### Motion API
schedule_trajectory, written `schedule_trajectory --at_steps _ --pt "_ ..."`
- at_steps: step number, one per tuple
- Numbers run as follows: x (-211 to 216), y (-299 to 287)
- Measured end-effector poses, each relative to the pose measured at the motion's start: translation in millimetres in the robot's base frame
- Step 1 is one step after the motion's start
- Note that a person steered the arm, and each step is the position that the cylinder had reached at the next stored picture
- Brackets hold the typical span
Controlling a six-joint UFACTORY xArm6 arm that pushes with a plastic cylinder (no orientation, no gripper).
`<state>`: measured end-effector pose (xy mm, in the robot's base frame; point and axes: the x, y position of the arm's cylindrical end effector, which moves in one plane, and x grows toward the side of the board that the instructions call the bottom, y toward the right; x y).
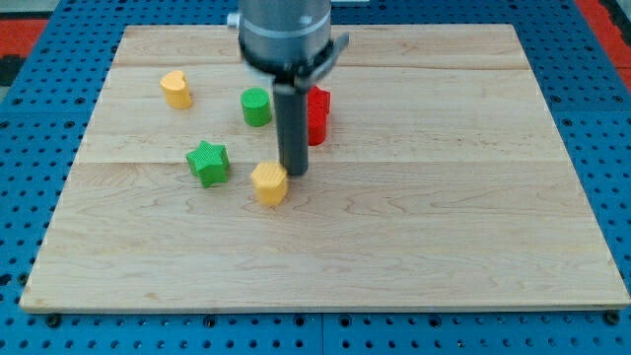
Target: Move the yellow heart towards the center left
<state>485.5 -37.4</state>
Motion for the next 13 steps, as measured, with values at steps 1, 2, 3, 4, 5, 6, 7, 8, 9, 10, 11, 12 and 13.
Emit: schedule_trajectory --at_steps 1,2,3,4,5,6,7,8,9,10,11,12,13 --pt "38.2 -59.8" --pt "41.7 -141.6" --pt "19.1 -155.2" --pt "-44.5 -183.7" --pt "-113.9 -204.3" --pt "-179.8 -211.3" --pt "-218.4 -156.9" --pt "-159.7 -118.0" --pt "-92.4 -197.6" --pt "-113.7 -201.4" --pt "-161.7 -170.1" --pt "-210.3 -147.9" --pt "-212.3 -195.4"
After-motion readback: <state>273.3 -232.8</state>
